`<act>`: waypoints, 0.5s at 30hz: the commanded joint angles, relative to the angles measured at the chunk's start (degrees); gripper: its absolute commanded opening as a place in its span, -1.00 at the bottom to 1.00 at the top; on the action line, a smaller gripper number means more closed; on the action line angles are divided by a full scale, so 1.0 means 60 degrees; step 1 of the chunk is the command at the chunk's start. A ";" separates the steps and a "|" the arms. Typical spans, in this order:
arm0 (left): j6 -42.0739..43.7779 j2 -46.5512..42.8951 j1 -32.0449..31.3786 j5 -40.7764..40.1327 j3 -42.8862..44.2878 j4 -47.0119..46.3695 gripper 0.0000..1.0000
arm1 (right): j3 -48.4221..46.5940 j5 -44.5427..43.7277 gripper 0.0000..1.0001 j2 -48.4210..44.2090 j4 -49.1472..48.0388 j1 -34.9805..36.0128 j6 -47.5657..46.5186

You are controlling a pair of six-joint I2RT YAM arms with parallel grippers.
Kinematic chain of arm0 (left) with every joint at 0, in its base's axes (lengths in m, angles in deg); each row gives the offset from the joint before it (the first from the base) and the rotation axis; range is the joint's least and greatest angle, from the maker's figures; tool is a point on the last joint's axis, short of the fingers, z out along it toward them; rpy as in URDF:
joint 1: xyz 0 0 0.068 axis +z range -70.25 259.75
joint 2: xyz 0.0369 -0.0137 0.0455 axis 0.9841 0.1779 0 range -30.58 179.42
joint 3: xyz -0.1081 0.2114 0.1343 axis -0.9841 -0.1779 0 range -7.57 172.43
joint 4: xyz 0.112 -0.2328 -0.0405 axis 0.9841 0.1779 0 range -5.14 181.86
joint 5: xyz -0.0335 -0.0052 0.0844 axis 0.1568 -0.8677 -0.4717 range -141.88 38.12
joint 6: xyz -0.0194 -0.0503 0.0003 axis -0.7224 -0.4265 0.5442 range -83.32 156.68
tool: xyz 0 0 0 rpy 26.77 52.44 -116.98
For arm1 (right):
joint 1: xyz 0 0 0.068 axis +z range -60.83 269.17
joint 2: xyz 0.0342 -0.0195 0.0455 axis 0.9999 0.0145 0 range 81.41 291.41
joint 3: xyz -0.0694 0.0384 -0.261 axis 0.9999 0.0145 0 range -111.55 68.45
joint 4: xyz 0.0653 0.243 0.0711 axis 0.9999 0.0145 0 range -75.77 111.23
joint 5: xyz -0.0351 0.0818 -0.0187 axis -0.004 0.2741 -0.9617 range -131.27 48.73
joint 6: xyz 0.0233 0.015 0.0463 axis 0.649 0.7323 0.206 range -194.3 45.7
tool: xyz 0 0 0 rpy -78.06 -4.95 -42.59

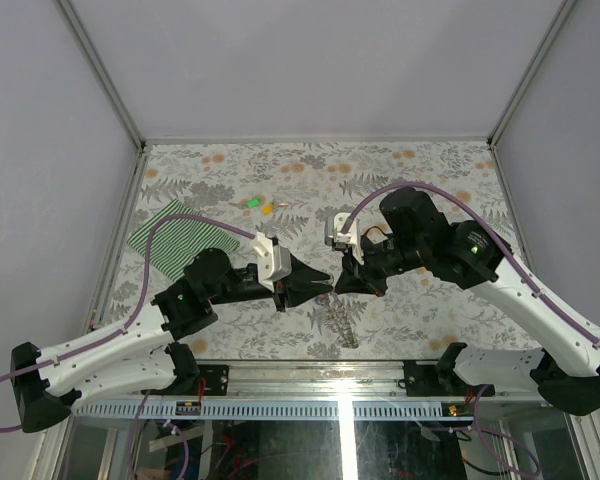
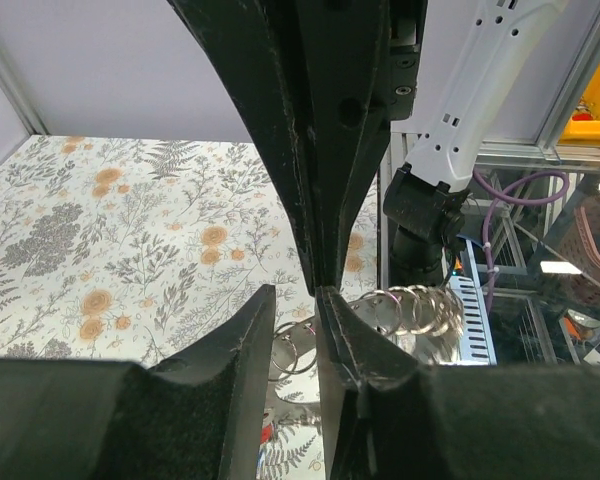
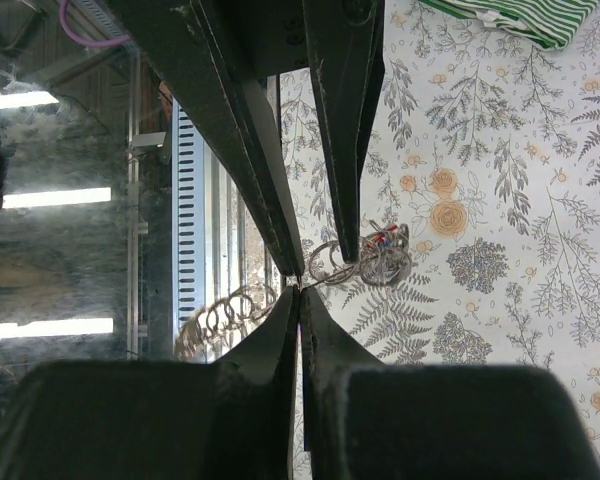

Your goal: Put the keys on the keyring

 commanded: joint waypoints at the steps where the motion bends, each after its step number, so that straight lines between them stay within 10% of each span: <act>1: -0.0058 0.0003 0.0003 0.0160 0.0362 0.0033 -0.50 | -0.0074 0.0153 -1.00 -0.0319 -0.0734 0.0026 -0.0044; 15: -0.0101 0.0026 0.0004 0.0268 0.0496 0.0144 -0.40 | 0.0094 0.0026 -1.00 -0.0415 -0.0864 0.0032 0.0011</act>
